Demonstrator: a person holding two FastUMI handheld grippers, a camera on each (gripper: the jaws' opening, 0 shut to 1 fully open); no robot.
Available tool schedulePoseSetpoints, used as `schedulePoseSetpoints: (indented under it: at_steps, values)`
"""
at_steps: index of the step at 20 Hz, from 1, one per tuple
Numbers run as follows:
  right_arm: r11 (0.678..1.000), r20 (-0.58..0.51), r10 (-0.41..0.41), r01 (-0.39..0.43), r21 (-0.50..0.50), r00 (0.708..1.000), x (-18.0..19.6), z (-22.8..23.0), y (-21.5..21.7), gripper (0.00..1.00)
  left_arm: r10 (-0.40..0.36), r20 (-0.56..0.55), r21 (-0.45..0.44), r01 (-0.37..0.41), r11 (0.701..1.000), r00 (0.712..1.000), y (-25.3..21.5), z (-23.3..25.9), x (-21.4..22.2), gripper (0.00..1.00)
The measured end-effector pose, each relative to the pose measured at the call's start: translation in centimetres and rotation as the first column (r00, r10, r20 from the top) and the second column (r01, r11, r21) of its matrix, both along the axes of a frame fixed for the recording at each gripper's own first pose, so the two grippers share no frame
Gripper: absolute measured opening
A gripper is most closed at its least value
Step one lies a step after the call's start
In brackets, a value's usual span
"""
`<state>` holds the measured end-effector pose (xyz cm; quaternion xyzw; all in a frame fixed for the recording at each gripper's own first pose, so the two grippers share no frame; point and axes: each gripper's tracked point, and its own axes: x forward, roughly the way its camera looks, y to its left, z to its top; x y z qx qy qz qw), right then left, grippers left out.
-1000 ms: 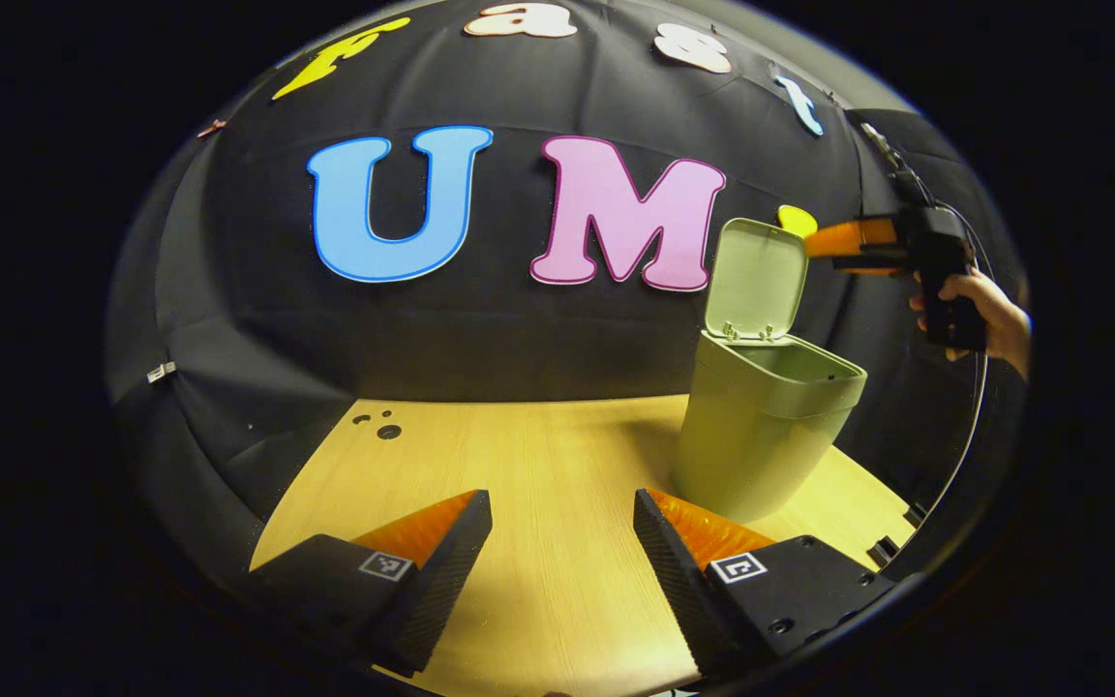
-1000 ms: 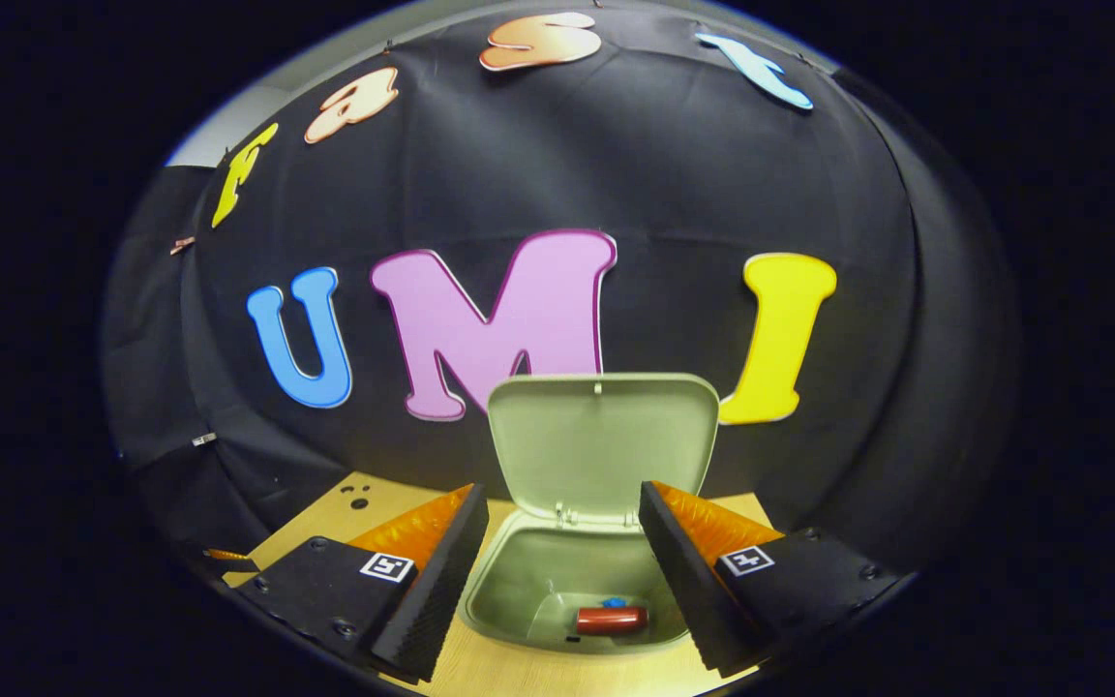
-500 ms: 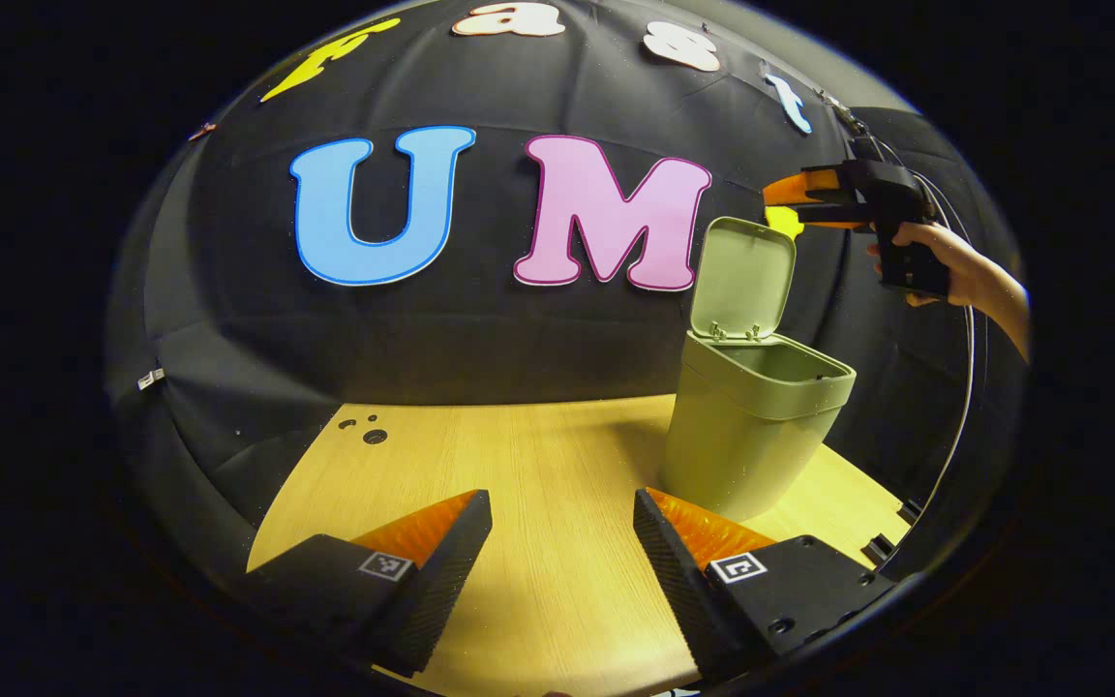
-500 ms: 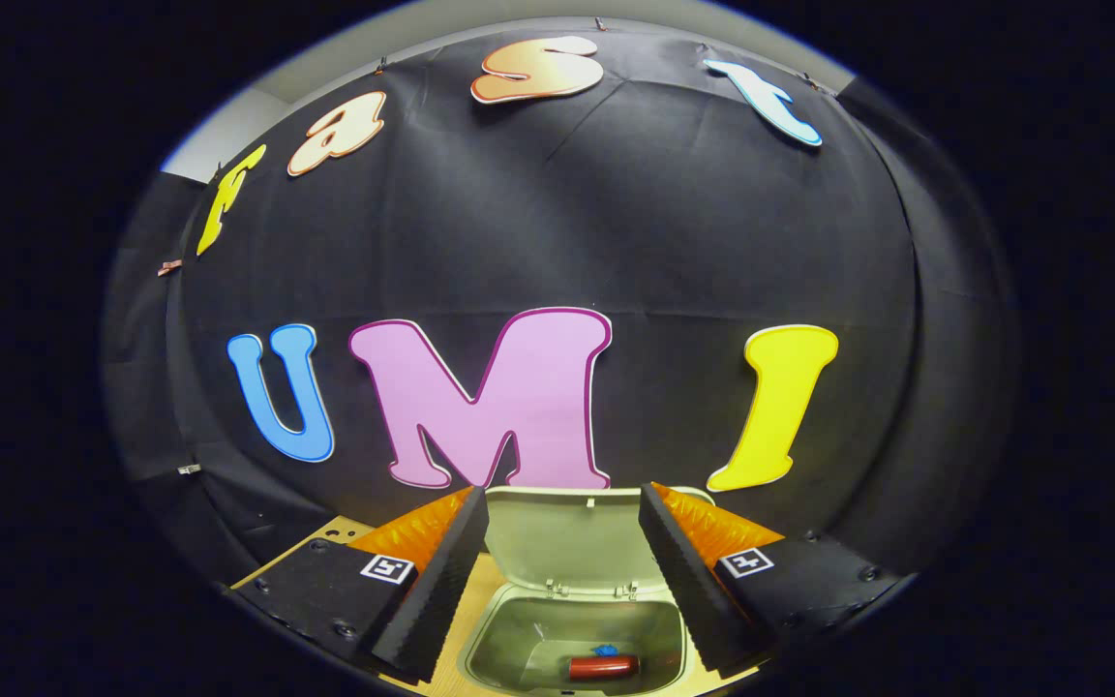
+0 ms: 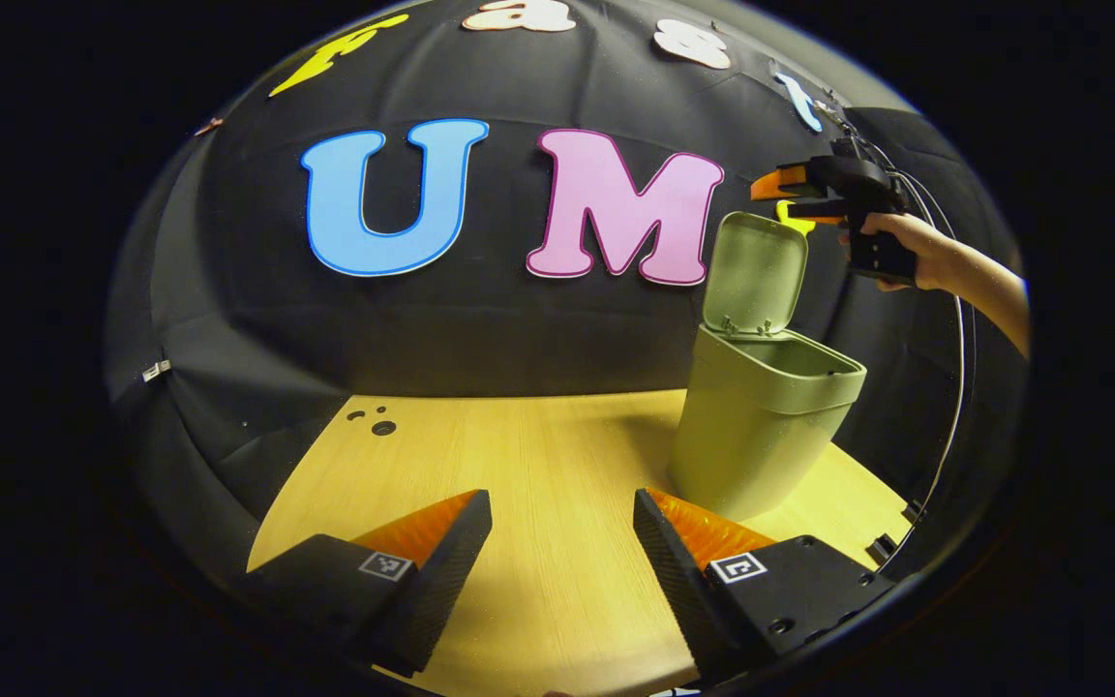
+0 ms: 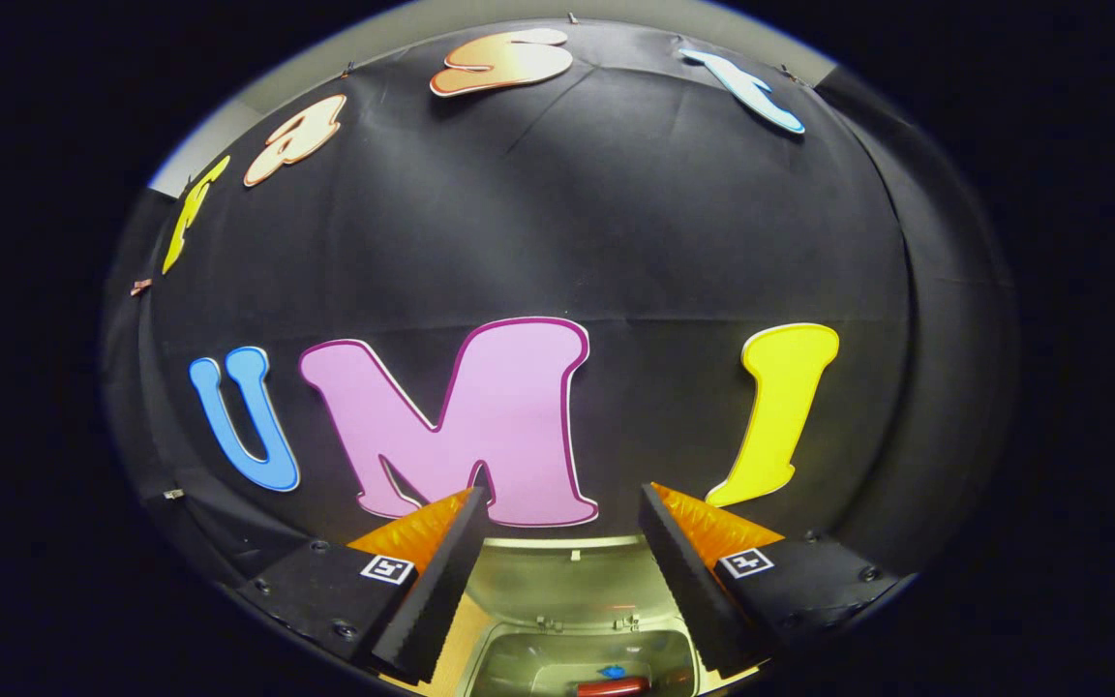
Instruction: Press the lid of the desktop garbage bin to open it, pick up the crumpled paper on the desktop and throw it into the bin, then pick up the pop can on the desktop and drop it into the bin, and finally close the garbage bin lid.
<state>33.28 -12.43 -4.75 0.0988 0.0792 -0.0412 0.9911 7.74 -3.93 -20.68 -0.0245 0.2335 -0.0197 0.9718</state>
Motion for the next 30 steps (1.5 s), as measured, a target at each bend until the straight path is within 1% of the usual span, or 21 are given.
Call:
schedulePoseSetpoints:
  at_steps: [3, 4, 5, 6, 7, 10, 14, 18, 19, 20, 24, 28, 30]
  values:
    - [1.0, -0.019, -0.008, 0.008, -0.001, 1.0, 1.2, -0.7, -0.1, 0.98, 0.01, -0.001, 0.001, -0.01, 1.0, 1.0, 0.4, -0.1, 0.0, 0.96]
    - [1.0, -0.034, -0.005, 0.006, 0.001, 0.999, 1.3, -1.1, 0.0, 0.98, 0.01, -0.002, -0.001, -0.01, 1.0, 1.0, 0.4, 0.0, -0.1, 0.99]
    - [1.0, -0.054, 0.002, -0.002, 0.001, 0.999, 1.3, -1.9, 0.1, 0.98, 0.011, -0.002, 0.001, -0.011, 1.0, 1.0, 0.4, -0.1, -0.1, 0.96]
    - [1.0, -0.076, 0.008, -0.008, -0.008, 0.997, 1.1, -2.4, 0.2, 0.98, 0.01, -0.004, 0.001, -0.01, 1.0, 1.0, 0.4, -0.2, -0.1, 0.96]
    - [0.999, -0.071, 0.01, -0.013, -0.035, 0.997, 1.0, -2.4, 0.1, 0.99, 0.008, -0.005, 0.001, -0.008, 1.0, 1.0, 0.4, -0.2, -0.1, 0.96]
    - [0.997, -0.09, 0.023, -0.03, -0.069, 0.996, -0.5, -2.4, 0.5, 0.98, -0.007, -0.004, -0.007, 0.007, 1.0, 1.0, -0.1, -0.3, 0.1, 0.96]
    - [0.997, -0.112, 0.049, -0.055, -0.049, 0.992, -3.1, -3.0, 0.9, 0.97, -0.033, -0.004, -0.006, 0.033, 0.999, 0.999, -0.6, -0.5, -0.4, 0.96]
    - [0.996, -0.138, 0.067, -0.075, -0.056, 0.988, -5.6, -3.9, 1.5, 0.98, -0.051, -0.008, -0.012, 0.051, 0.999, 0.999, -0.7, -0.7, -0.8, 0.96]
    - [0.995, -0.145, 0.069, -0.078, -0.058, 0.987, -6.2, -4.1, 1.5, 0.98, -0.052, -0.008, -0.016, 0.052, 0.999, 0.999, -0.7, -0.7, -0.8, 0.99]
    - [0.995, -0.151, 0.071, -0.08, -0.057, 0.986, -6.8, -4.5, 1.7, 0.98, -0.053, -0.007, -0.02, 0.053, 0.998, 0.999, -0.7, -0.7, -0.8, 0.96]
    - [0.994, -0.198, 0.087, -0.099, -0.05, 0.976, -8.9, -6.7, 2.4, 0.98, -0.06, -0.002, -0.022, 0.06, 0.998, 0.998, -0.6, -0.6, -0.6, 0.96]
    - [0.988, -0.263, 0.122, -0.141, -0.055, 0.957, -10.7, -9.9, 3.3, 0.98, -0.076, 0.006, -0.022, 0.076, 0.997, 0.997, -0.8, -0.5, -0.5, 0.96]
    - [0.987, -0.284, 0.128, -0.149, -0.053, 0.95, -11.4, -11.1, 3.4, 0.98, -0.081, 0.006, -0.022, 0.081, 0.996, 0.997, -0.9, -0.6, -0.4, 0.96]
